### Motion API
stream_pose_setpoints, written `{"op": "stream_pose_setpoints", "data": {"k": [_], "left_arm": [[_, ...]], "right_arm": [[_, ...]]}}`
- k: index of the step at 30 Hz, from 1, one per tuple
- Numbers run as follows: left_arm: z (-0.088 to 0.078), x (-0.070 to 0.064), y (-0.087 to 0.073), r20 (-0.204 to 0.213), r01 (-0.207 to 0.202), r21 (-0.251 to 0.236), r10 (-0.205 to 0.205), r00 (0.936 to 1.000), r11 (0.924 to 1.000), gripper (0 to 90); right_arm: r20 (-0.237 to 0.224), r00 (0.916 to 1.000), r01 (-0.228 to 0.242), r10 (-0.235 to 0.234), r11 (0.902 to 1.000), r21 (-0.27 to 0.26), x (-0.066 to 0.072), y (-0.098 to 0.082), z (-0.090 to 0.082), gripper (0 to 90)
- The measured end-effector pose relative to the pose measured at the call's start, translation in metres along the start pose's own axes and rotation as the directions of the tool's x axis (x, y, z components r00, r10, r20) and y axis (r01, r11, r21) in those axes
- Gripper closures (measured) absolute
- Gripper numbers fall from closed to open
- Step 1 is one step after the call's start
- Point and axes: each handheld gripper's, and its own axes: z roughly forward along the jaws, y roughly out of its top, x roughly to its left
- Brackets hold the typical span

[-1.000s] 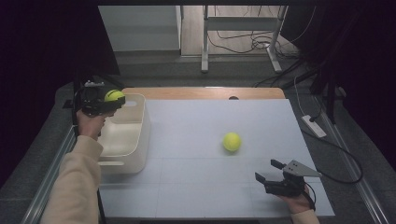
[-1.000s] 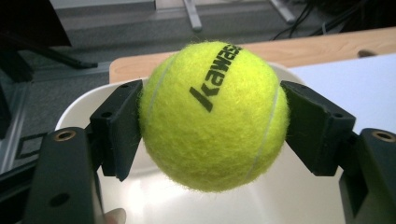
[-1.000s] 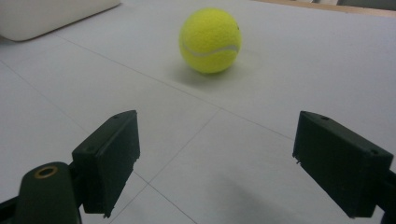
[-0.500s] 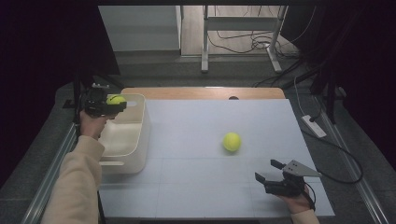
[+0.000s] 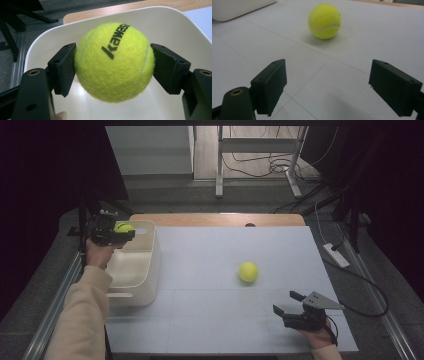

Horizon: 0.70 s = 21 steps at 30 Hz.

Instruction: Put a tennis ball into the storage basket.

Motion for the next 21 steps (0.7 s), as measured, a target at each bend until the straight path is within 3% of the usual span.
{"op": "stream_pose_setpoints", "data": {"k": [5, 9, 14, 21], "left_arm": [[0.0, 0.0, 0.0, 0.0, 0.002, -0.002, -0.002, 1.0, 1.0, 26.0], [-0.002, 0.0, 0.001, 0.02, 0.035, -0.017, -0.034, 0.9992, 0.9993, 23.7], [-0.011, 0.001, 0.002, 0.047, 0.068, -0.064, -0.065, 0.9968, 0.9956, 11.7], [-0.025, -0.002, -0.002, 0.146, 0.089, -0.137, -0.068, 0.9869, 0.9866, 8.6]], "right_arm": [[-0.001, 1.0, 0.001, -0.001, 1.0, 0.001, 0.0, 0.0, 0.0, 15.0], [0.001, 1.0, 0.0, 0.0, 1.0, 0.001, 0.0, 0.0, 0.0, 15.0], [0.001, 1.0, -0.002, 0.002, 1.0, -0.001, 0.0, 0.0, -0.001, 15.0], [0.002, 1.0, 0.0, 0.0, 1.0, 0.001, -0.001, 0.0, 0.0, 15.1]]}}
